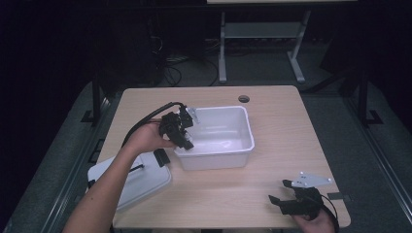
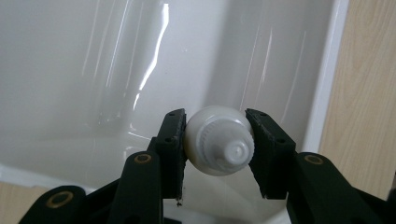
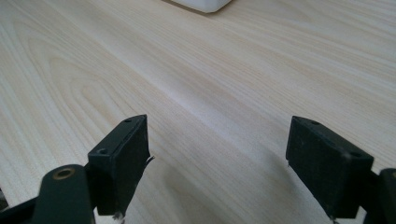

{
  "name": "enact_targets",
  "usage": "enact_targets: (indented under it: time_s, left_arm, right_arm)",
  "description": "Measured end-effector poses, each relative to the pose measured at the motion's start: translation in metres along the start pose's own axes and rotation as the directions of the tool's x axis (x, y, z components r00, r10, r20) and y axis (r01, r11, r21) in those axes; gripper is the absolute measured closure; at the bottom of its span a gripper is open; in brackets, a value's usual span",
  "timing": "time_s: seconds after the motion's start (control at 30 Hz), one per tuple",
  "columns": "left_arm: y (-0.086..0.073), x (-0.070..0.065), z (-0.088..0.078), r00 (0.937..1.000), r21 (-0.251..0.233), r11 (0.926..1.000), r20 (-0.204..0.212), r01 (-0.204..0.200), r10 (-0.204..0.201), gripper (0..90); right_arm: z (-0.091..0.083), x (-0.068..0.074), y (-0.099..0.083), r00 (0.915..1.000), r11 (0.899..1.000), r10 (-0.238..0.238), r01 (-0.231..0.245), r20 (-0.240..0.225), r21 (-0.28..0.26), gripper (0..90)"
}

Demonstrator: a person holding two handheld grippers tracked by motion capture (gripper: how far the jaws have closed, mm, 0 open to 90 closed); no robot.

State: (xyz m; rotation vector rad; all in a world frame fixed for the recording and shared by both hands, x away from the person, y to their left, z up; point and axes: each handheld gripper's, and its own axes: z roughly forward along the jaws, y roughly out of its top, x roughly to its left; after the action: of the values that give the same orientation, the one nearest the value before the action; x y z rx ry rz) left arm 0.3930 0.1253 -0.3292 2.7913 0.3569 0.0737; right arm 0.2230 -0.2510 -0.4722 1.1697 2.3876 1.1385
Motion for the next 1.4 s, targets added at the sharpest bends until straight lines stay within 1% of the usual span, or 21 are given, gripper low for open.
enact_targets:
  time_s: [0.07, 0.1, 0.17, 0.27, 0.4, 0.47, 0.5, 0.6, 0.67, 0.73, 0.8, 0.87, 1.0, 1.13, 1.17, 1.23, 1.27, 1.4]
  left_arm:
    - [0.0, 0.0, 0.003, 1.0, 0.011, 0.9999, -0.001, 0.004, -0.004, 59.2]
    - [0.0, 0.0, 0.004, 1.0, 0.013, 0.9999, -0.007, 0.001, -0.001, 59.2]
    - [-0.001, 0.001, 0.006, 0.9999, 0.002, 0.9999, 0.008, 0.013, -0.013, 59.2]
    - [-0.004, 0.001, 0.008, 0.9999, 0.015, 0.9998, 0.006, 0.015, -0.015, 59.2]
    - [-0.005, 0.001, 0.01, 0.9999, 0.018, 0.9997, 0.007, 0.014, -0.014, 59.2]
    - [-0.005, 0.0, 0.011, 0.9999, 0.024, 0.9997, -0.003, 0.011, -0.011, 59.1]
    - [-0.006, 0.0, 0.011, 0.9999, 0.025, 0.9996, -0.001, 0.012, -0.012, 59.1]
    - [-0.007, 0.0, 0.012, 1.0, 0.021, 0.9998, -0.008, 0.006, -0.006, 59.1]
    - [-0.008, 0.0, 0.012, 0.9999, 0.029, 0.9995, -0.008, 0.007, -0.006, 58.8]
    - [-0.008, 0.0, 0.009, 0.9998, 0.01, 0.9998, -0.009, 0.015, -0.015, 57.0]
    - [-0.008, 0.0, 0.007, 0.9998, 0.003, 0.9999, -0.008, 0.016, -0.016, 56.8]
    - [-0.009, 0.0, 0.007, 0.9999, 0.007, 0.9999, -0.008, 0.013, -0.013, 59.4]
    - [-0.009, 0.0, 0.006, 0.9999, 0.009, 0.9999, -0.007, 0.013, -0.012, 60.0]
    - [-0.009, -0.001, 0.003, 0.9999, -0.008, 0.9999, -0.003, 0.011, -0.011, 60.3]
    - [-0.01, -0.001, -0.001, 0.9999, -0.019, 0.9997, -0.001, 0.015, -0.015, 59.9]
    - [-0.01, -0.002, -0.003, 0.9998, -0.023, 0.9996, -0.002, 0.019, -0.019, 59.5]
    - [-0.01, -0.003, -0.006, 0.9999, -0.02, 0.9997, -0.003, 0.015, -0.015, 59.3]
    - [-0.011, -0.007, -0.023, 0.9999, -0.053, 0.9985, -0.009, 0.014, -0.014, 58.6]
  right_arm:
    - [0.0, 0.0, 0.0, 1.0, 1.0, -0.001, 0.001, 0.0, 0.0, 20.8]
    - [0.0, 0.0, 0.0, 1.0, 1.0, 0.0, 0.0, 0.0, -0.001, 20.8]
    - [0.0, -0.001, 0.0, 1.0, 1.0, -0.004, 0.004, -0.003, -0.003, 20.8]
    - [0.0, -0.001, -0.001, 1.0, 1.0, -0.004, 0.004, -0.003, -0.001, 20.8]
    - [0.0, 0.0, 0.0, 1.0, 1.0, -0.005, 0.005, -0.003, 0.0, 20.8]
    - [0.001, 0.0, 0.0, 1.0, 1.0, -0.006, 0.006, -0.003, 0.001, 20.8]
    - [0.001, 0.0, 0.0, 1.0, 1.0, -0.007, 0.007, -0.003, 0.002, 20.8]
    - [0.001, 0.0, 0.0, 1.0, 1.0, -0.008, 0.008, -0.004, 0.0, 20.8]
    - [0.001, 0.0, 0.0, 1.0, 1.0, -0.008, 0.008, -0.004, 0.0, 20.8]
    - [0.001, 0.0, 0.0, 1.0, 1.0, -0.005, 0.005, -0.004, 0.002, 20.8]
    - [0.001, 0.0, 0.0, 1.0, 1.0, -0.006, 0.006, -0.003, 0.002, 20.8]
    - [0.001, 0.0, 0.0, 1.0, 1.0, -0.007, 0.007, -0.004, 0.002, 20.8]
    - [0.001, 0.0, 0.0, 1.0, 1.0, -0.009, 0.009, -0.004, 0.002, 20.8]
    - [0.001, 0.0, 0.0, 1.0, 1.0, -0.006, 0.006, -0.004, 0.003, 20.8]
    - [0.001, 0.0, 0.0, 1.0, 1.0, -0.007, 0.007, -0.004, 0.004, 20.8]
    - [0.001, 0.0, 0.0, 1.0, 1.0, -0.006, 0.006, -0.004, 0.004, 20.8]
    - [0.001, 0.0, 0.0, 1.0, 1.0, -0.007, 0.007, -0.004, 0.003, 20.8]
    - [0.001, 0.0, 0.0, 1.0, 1.0, -0.007, 0.007, -0.004, 0.003, 20.8]
